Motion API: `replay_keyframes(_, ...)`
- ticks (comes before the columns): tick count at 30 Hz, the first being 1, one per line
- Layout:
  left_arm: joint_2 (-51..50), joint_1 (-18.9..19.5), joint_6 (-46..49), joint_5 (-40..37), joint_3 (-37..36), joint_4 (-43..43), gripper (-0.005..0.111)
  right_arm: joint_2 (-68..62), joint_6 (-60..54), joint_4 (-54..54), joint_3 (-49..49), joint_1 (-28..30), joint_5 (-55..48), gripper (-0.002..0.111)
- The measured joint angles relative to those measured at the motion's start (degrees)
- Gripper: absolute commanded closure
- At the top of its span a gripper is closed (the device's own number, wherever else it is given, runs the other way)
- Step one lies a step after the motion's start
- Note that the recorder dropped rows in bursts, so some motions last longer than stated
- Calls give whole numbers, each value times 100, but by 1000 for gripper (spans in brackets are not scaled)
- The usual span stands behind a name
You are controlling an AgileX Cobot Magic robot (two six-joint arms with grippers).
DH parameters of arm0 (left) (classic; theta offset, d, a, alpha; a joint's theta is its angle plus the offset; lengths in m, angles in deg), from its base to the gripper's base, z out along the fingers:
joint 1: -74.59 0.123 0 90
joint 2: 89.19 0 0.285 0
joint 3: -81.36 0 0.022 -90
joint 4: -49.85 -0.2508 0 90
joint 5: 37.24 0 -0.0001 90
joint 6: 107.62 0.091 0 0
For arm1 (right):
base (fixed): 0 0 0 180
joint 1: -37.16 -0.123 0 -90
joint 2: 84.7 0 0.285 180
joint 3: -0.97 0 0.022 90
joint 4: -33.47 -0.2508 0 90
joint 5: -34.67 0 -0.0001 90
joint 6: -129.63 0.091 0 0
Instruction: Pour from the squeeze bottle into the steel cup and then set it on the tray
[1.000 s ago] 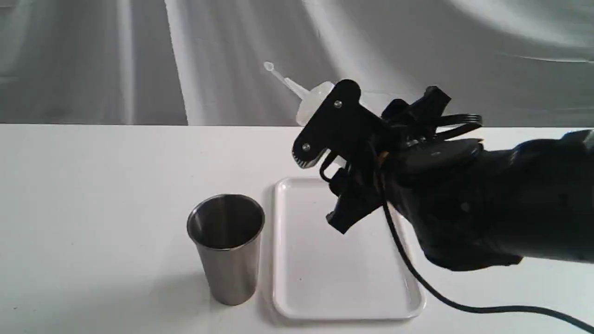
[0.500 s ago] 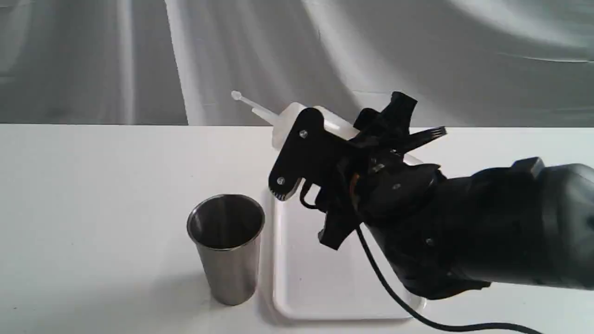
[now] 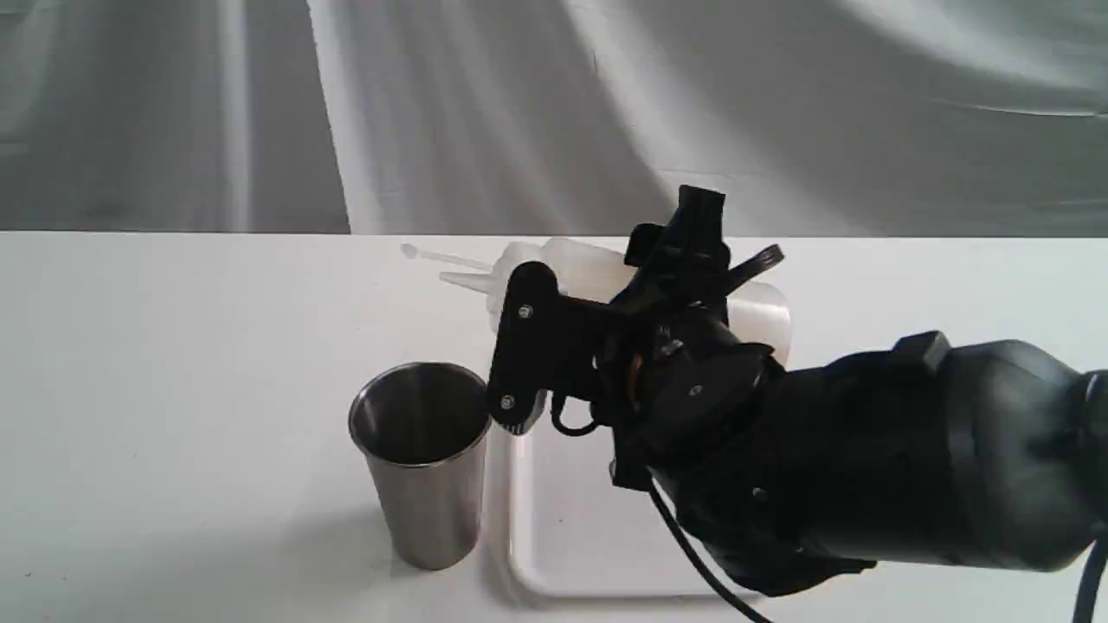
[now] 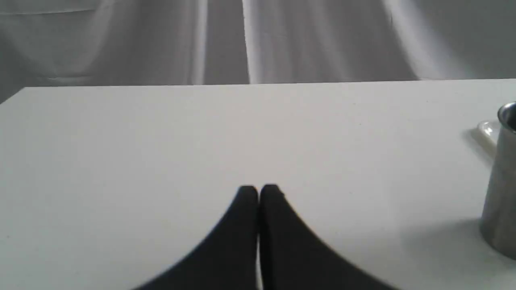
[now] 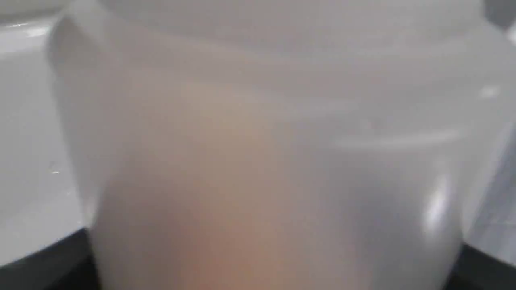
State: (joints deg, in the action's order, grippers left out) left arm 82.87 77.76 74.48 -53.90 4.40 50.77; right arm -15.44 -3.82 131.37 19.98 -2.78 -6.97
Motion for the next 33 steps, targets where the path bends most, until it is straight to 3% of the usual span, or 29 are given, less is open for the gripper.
replay_keyframes(17,0,0,0,0,0,0,107,0,-868,29,0,0,67,108)
replay_keyframes(33,0,0,0,0,0,0,107,0,-858,39,0,0,58,108)
